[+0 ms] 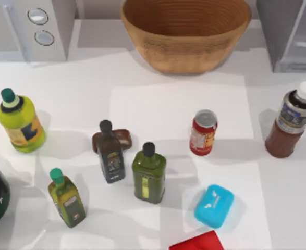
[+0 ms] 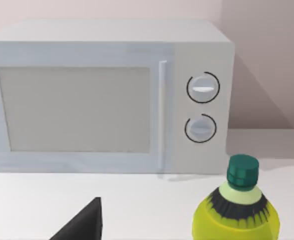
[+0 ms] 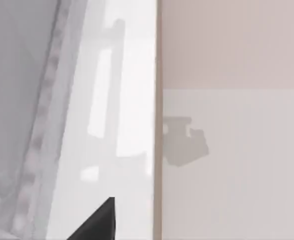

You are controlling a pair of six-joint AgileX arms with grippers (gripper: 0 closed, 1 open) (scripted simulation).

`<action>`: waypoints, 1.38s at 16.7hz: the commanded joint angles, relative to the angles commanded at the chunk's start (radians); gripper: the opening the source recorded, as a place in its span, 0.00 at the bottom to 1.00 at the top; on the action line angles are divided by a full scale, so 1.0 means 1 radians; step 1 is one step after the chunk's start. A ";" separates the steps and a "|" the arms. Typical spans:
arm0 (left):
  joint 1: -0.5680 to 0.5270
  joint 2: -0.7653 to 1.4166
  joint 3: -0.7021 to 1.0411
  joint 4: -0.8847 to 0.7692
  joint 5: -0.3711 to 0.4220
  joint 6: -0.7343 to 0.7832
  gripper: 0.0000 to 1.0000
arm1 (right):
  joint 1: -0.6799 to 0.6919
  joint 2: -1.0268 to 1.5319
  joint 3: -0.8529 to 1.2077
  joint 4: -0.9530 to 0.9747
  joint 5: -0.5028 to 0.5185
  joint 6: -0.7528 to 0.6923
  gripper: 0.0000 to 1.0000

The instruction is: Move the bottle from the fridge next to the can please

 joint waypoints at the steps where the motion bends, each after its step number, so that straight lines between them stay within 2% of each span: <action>1: 0.000 0.000 0.000 0.000 0.000 0.000 1.00 | 0.055 -0.001 -0.001 0.077 0.013 0.093 1.00; 4: 0.000 0.000 0.000 0.000 0.000 0.000 1.00 | 0.206 -0.003 -0.004 0.288 0.050 0.333 1.00; 7: 0.000 0.000 0.000 0.000 0.000 0.000 1.00 | 0.318 -0.006 -0.006 0.433 0.078 0.483 1.00; 10: 0.000 0.000 0.000 0.000 0.000 0.000 1.00 | 0.366 -0.010 -0.007 0.488 0.090 0.540 1.00; 16: 0.000 0.000 0.000 0.000 0.000 0.000 1.00 | 0.365 -0.023 -0.016 0.504 0.101 0.550 1.00; 20: 0.000 0.000 0.000 0.000 0.000 0.000 1.00 | 0.498 -0.061 -0.057 0.590 0.247 0.679 1.00; 23: 0.000 0.000 0.000 0.000 0.000 0.000 1.00 | 0.673 -0.107 -0.105 0.658 0.367 0.788 1.00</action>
